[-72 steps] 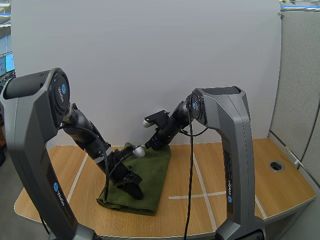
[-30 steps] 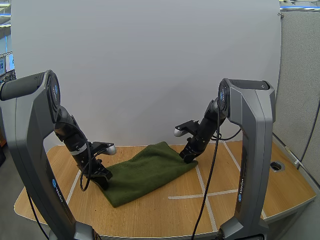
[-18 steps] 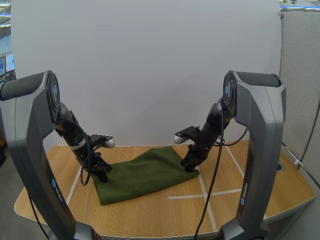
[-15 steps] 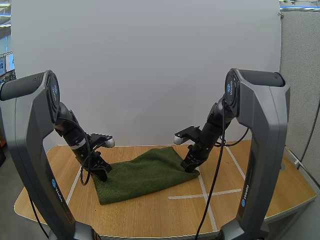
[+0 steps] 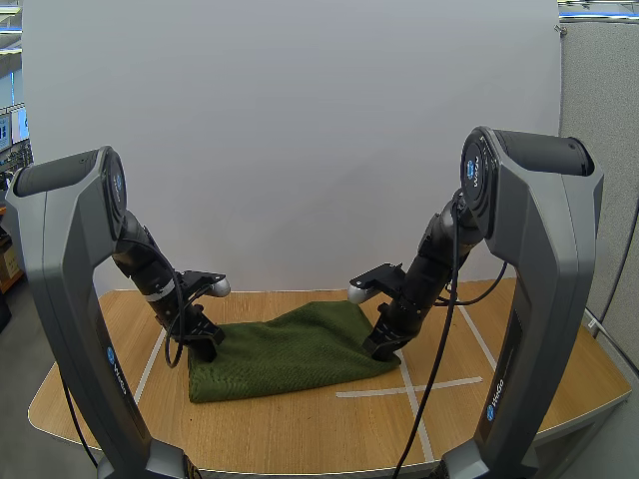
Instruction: Fold the towel
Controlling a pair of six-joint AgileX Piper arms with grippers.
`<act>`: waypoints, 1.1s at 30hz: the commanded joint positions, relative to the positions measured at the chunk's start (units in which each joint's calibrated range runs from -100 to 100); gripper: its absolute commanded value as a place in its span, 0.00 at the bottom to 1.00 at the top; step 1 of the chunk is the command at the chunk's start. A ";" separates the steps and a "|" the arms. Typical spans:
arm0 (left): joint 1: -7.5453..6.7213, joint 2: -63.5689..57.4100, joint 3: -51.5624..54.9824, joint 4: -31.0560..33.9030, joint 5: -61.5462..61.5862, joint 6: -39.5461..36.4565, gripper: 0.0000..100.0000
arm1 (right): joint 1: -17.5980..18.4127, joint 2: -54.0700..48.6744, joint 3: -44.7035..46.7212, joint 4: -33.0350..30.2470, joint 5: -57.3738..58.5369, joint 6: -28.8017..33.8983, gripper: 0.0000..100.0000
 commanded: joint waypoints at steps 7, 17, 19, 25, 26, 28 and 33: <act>-0.13 3.64 -5.87 -1.98 -1.51 0.40 0.00 | -0.17 -2.50 0.52 1.09 0.88 -0.20 0.00; -0.13 -1.93 -8.12 -4.55 8.68 0.07 0.00 | -0.17 -4.23 -1.20 11.97 -1.59 -2.27 0.00; -0.13 -3.96 -8.12 -5.00 9.94 0.07 0.00 | -0.10 -4.19 -3.28 14.95 -3.00 -3.31 0.00; -0.13 -4.88 -8.12 -7.96 10.36 -0.33 0.00 | 1.96 0.54 -10.48 19.02 -7.44 -3.40 0.00; -0.13 -4.89 -8.12 -8.37 10.36 -0.33 0.00 | 2.38 1.50 -11.84 19.72 -7.61 -3.40 0.00; -0.13 -4.89 -8.12 -9.66 10.19 -0.33 0.00 | 3.46 3.77 -14.38 20.69 -7.61 -3.40 0.00; -0.13 -4.89 -8.12 -10.33 10.05 -0.33 0.00 | 5.83 7.85 -18.29 21.56 -8.55 -2.77 0.00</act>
